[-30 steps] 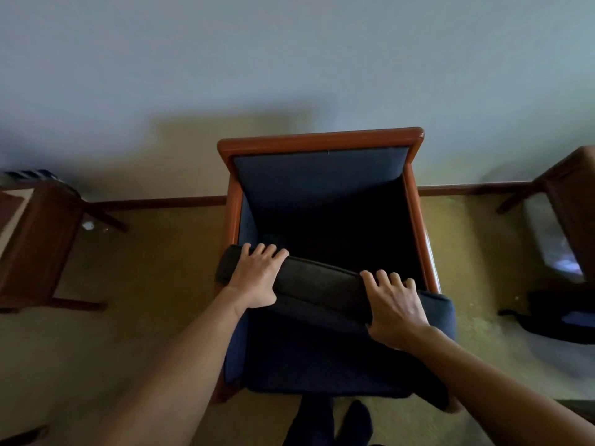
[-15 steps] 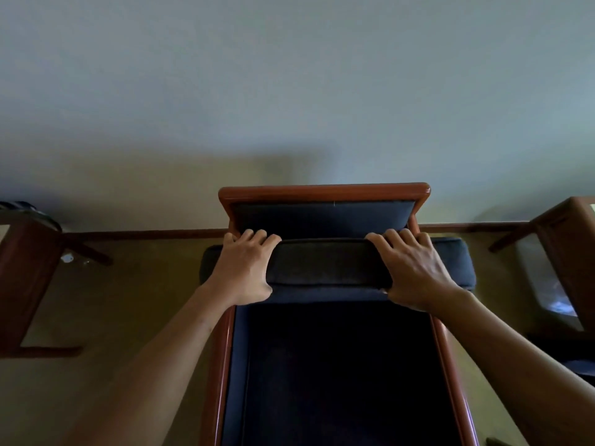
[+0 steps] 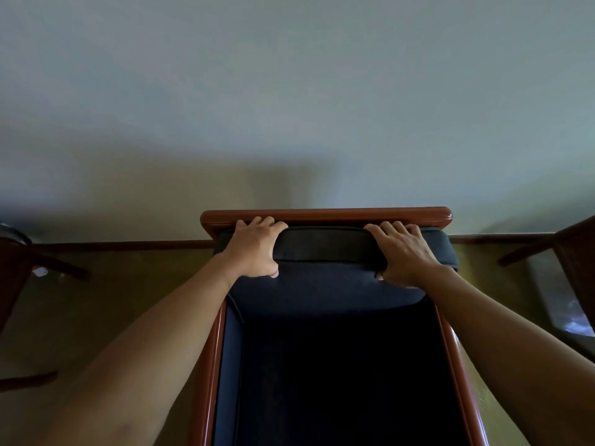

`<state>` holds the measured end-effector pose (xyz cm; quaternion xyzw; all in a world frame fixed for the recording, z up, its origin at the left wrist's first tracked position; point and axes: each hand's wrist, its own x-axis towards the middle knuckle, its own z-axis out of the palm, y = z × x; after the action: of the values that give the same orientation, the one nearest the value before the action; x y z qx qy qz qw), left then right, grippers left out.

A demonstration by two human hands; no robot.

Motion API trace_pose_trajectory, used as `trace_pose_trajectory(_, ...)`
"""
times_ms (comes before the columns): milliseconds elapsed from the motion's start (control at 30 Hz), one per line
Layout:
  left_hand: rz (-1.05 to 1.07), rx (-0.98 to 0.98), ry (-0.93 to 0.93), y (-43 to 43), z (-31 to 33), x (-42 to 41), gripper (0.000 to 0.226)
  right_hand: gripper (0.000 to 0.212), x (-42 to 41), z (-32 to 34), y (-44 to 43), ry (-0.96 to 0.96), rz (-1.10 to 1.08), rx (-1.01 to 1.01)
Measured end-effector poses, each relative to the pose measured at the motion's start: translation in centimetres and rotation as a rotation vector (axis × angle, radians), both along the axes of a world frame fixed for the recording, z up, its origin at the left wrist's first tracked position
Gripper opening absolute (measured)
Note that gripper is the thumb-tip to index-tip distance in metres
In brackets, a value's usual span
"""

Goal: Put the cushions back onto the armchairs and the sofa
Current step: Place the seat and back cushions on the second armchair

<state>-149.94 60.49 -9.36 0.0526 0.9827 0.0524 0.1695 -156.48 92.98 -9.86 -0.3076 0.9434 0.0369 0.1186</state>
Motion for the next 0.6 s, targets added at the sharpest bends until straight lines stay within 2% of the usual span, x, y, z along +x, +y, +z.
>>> trace_pose_trajectory(200,0.069,0.063,-0.077,-0.4,-3.8,-1.1,0.110,0.114,-1.7,-4.0,-0.2,-0.037,0.021,-0.010)
trace_pose_trajectory(333,0.029,0.050,-0.077,-0.7,-5.3,-1.0,0.108,0.113,-2.3,-5.4,0.2,-0.010,0.039,-0.016)
trace_pose_trajectory(500,-0.018,-0.014,0.020,-0.3,-6.7,-0.1,0.105,0.114,-1.1,-7.0,-0.1,0.066,-0.001,-0.022)
trace_pose_trajectory(600,-0.021,-0.032,0.078,0.5,-6.6,1.2,0.109,0.118,0.9,-7.9,0.3,0.092,-0.102,-0.034)
